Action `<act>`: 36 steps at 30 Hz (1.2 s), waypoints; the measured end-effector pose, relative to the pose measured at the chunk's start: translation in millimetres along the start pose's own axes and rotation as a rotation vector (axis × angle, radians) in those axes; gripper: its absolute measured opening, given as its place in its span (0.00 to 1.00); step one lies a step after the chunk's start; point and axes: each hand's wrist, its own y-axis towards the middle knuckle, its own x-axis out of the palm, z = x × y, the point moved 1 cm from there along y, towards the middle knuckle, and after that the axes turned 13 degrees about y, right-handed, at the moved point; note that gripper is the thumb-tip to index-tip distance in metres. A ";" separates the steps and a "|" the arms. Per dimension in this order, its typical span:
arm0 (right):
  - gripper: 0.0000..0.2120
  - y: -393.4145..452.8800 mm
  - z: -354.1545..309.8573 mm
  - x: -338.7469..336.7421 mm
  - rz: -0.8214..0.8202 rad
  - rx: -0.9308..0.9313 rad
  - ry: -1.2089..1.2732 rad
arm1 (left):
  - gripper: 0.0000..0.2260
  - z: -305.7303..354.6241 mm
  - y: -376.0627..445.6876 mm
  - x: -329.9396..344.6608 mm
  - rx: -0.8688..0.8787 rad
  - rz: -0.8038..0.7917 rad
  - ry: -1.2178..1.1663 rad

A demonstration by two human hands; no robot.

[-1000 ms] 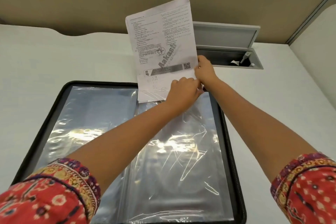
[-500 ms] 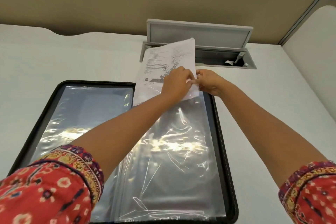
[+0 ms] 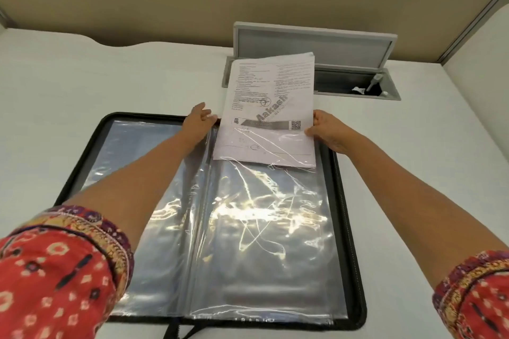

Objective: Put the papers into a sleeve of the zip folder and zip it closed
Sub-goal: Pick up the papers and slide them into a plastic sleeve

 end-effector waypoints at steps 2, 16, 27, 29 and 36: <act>0.25 -0.6 1.0 0.7 0.002 0.005 -0.029 | 0.24 -0.9 2.3 -2.5 0.013 -0.053 0.040; 0.09 -0.1 -10.2 12.7 0.072 0.051 0.051 | 0.22 -10.1 1.4 4.8 0.104 -0.071 -0.027; 0.14 26.3 -22.3 13.8 0.330 0.070 0.067 | 0.18 -6.9 -6.0 1.8 0.108 -0.032 -0.122; 0.12 30.1 -25.5 12.5 0.329 0.061 0.062 | 0.17 -8.4 -5.6 0.9 0.112 -0.041 -0.136; 0.13 28.7 -31.9 7.6 0.270 0.056 -0.002 | 0.21 -10.3 -5.5 0.5 0.131 -0.109 -0.176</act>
